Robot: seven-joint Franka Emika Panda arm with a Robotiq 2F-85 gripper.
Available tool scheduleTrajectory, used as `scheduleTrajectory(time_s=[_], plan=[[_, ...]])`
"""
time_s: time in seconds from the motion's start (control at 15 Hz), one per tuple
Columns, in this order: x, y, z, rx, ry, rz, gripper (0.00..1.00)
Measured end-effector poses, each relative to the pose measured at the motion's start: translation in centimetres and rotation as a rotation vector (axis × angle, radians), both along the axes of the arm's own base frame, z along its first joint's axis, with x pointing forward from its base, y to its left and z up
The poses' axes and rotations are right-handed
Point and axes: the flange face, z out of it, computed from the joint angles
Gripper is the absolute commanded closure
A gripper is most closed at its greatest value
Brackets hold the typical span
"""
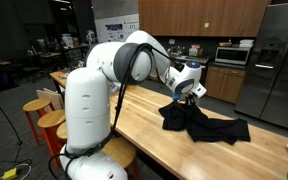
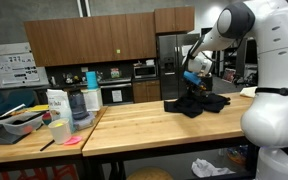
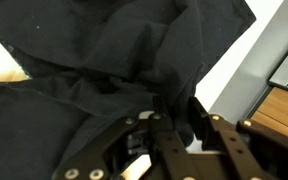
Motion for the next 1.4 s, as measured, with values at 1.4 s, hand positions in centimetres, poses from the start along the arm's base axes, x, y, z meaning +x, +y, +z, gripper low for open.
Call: scheduleTrajectory(time_s=[1.4], plan=[[-2.1,-5.2,-3.5,0.033,0.048,-0.200,0.99]])
